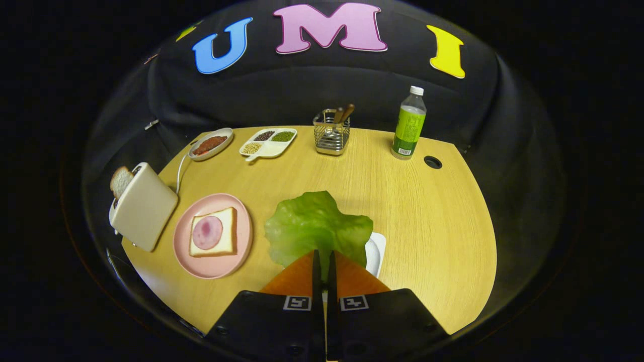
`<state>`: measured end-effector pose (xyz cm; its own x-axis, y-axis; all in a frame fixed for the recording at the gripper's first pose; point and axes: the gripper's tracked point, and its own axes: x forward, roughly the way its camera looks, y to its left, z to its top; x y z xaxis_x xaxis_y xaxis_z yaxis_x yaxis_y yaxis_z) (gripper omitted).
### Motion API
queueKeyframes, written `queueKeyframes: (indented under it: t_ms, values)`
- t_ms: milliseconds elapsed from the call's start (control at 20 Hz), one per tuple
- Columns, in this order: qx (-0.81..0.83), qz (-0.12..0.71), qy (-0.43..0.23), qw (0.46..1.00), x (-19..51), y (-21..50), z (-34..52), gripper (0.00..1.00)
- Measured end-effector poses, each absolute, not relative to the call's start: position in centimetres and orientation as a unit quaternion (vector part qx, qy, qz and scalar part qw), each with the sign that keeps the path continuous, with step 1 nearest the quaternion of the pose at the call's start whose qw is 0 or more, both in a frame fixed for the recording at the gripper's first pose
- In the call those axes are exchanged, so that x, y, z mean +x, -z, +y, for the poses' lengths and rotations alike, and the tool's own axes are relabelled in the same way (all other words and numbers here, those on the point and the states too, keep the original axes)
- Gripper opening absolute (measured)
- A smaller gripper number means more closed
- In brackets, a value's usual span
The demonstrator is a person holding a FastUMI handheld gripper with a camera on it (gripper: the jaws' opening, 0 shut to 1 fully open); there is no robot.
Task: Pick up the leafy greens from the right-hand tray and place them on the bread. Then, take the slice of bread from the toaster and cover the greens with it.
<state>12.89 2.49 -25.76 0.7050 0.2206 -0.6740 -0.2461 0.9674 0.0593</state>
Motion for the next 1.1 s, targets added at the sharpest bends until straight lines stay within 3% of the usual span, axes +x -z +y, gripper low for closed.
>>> queueKeyframes:
  t_ms: [550,1100]
  values:
    - [0.002,0.343,-0.183,0.921,9.6,20.1,14.8,0.06]
    - [0.004,0.405,-0.238,0.883,8.2,26.0,23.9,0.06]
